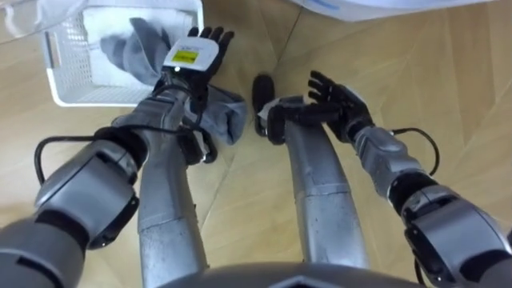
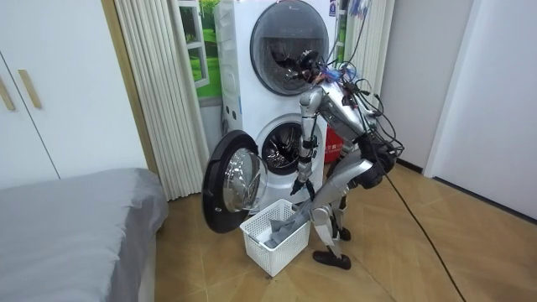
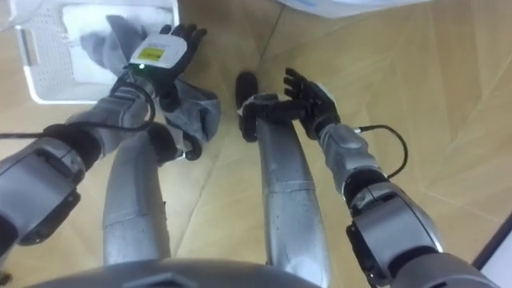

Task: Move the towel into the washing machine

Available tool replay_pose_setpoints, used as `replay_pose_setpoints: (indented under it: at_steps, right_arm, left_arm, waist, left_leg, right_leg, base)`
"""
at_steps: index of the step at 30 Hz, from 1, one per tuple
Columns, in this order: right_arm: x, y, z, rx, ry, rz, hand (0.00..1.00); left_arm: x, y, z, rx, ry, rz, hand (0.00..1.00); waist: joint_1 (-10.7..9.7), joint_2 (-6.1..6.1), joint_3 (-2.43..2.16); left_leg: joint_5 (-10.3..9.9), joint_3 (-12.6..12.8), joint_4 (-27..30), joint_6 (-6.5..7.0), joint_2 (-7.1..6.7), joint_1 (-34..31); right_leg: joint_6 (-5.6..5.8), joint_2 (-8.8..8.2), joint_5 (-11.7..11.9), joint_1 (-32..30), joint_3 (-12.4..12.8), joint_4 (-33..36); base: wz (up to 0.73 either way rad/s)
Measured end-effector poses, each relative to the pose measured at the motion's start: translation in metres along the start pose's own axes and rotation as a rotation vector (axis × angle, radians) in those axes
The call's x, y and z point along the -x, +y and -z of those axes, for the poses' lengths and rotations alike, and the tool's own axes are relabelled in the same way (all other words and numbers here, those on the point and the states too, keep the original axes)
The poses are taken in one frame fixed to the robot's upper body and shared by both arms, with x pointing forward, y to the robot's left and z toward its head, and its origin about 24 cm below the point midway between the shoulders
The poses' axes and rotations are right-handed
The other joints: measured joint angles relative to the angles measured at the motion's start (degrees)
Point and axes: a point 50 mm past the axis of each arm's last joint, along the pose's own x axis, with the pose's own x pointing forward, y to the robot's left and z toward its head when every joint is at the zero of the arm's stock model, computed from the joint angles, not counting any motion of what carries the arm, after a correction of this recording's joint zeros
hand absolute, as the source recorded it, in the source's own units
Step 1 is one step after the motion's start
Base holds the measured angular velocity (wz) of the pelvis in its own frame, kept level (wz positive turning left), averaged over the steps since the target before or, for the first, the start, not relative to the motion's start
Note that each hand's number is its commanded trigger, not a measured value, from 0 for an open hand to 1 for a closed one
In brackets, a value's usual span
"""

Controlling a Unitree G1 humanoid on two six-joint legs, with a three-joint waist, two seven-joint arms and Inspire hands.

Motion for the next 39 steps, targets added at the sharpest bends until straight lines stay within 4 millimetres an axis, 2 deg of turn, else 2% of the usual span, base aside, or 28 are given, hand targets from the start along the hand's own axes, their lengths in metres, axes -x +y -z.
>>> replay_pose_setpoints:
  at_steps: [1,2,3,4,5,6,13,21,27,33,39]
  right_arm:
    - [-0.001,0.0,-0.002,0.003,-0.003,-0.002,0.0]
    - [-0.001,0.001,-0.002,0.004,-0.004,-0.005,0.0]
    - [-0.001,0.003,-0.002,0.009,-0.004,-0.01,0.0]
    - [-0.001,0.003,-0.003,0.013,-0.008,-0.018,0.0]
    - [-0.002,0.004,-0.003,0.018,-0.012,-0.021,0.0]
    - [-0.002,0.004,-0.005,0.025,-0.015,-0.023,0.0]
    - [-0.007,0.01,-0.017,0.089,-0.034,-0.046,0.0]
    - [-0.012,0.021,-0.02,0.103,-0.026,-0.07,0.0]
    - [-0.012,0.02,-0.016,0.091,-0.01,-0.061,0.0]
    - [-0.01,0.02,-0.004,0.088,0.027,-0.052,0.0]
    - [-0.006,0.024,0.014,0.087,0.085,-0.034,0.0]
  left_arm:
    - [-0.001,0.0,-0.002,-0.006,-0.008,0.015,0.02]
    - [-0.001,-0.001,-0.002,-0.011,-0.011,0.025,0.09]
    - [0.0,-0.003,-0.003,-0.022,-0.017,0.047,0.23]
    - [0.0,-0.004,-0.004,-0.033,-0.025,0.068,0.55]
    - [0.0,-0.005,-0.004,-0.035,-0.029,0.075,0.63]
    - [-0.001,-0.005,-0.005,-0.039,-0.031,0.09,0.99]
    - [0.001,-0.009,-0.001,0.015,-0.008,0.233,1.0]
    - [0.002,-0.011,0.006,-0.004,0.019,0.385,1.0]
    - [0.005,-0.021,0.003,-0.025,0.012,0.497,1.0]
    - [0.011,-0.036,-0.005,0.022,0.01,0.566,1.0]
    - [0.017,-0.056,-0.027,0.094,-0.017,0.628,1.0]
  waist:
    - [-0.5,-0.07,0.05]
    - [-0.8,-0.12,0.08]
    - [-1.4,-0.16,0.1]
    - [-1.6,-0.19,0.11]
    - [-1.7,-0.21,0.12]
    - [-1.9,-0.22,0.13]
    - [-2.4,-0.98,0.47]
    - [-4.4,-1.97,0.32]
    - [-4.5,-1.99,0.31]
    - [-4.7,-2.15,0.2]
    - [-4.2,-2.22,0.15]
  left_leg:
    - [-0.1,0.0,0.0,0.08,0.01,-0.1]
    - [-0.1,0.0,0.0,0.1,0.0,-0.2]
    - [-0.2,0.0,0.0,0.19,0.02,-0.2]
    - [-0.4,0.0,0.0,0.25,0.08,-0.3]
    - [-0.4,0.0,0.0,0.29,0.08,-0.5]
    - [-0.5,0.0,0.0,0.36,0.08,-0.9]
    - [-0.6,0.1,-0.3,0.57,-0.11,-2.4]
    - [-0.6,0.1,-0.5,0.8,-0.15,-2.5]
    - [-0.5,0.2,-1.4,0.85,-0.15,-1.8]
    - [-0.3,0.4,-3.5,0.72,-0.29,2.1]
    - [0.3,0.2,-6.5,0.48,-0.89,7.4]
  right_leg:
    - [0.09,-0.02,0.0,-0.2,0.1,0.0]
    - [0.14,-0.04,-0.1,-0.2,0.1,0.0]
    - [0.32,-0.07,-0.2,-0.2,0.2,0.1]
    - [0.41,-0.07,-0.2,-0.3,0.2,0.0]
    - [0.43,-0.09,-0.3,-0.5,0.1,-0.1]
    - [0.45,-0.13,-0.3,-0.9,0.1,-0.1]
    - [0.65,-0.79,-0.7,-2.3,-0.3,-0.1]
    - [0.9,-1.16,-0.9,-1.9,-0.7,-0.5]
    - [0.92,-1.08,-0.9,-1.4,-0.7,-1.0]
    - [1.0,-1.06,-1.0,2.5,-0.9,-3.0]
    - [1.32,-1.05,-0.8,7.7,-1.1,-5.8]
  base:
    - [-0.03]
    - [0.0]
    - [0.0]
    - [0.0]
    - [-0.04]
    - [0.0]
    - [0.04]
    - [0.03]
    - [0.0]
    - [0.01]
    - [0.02]
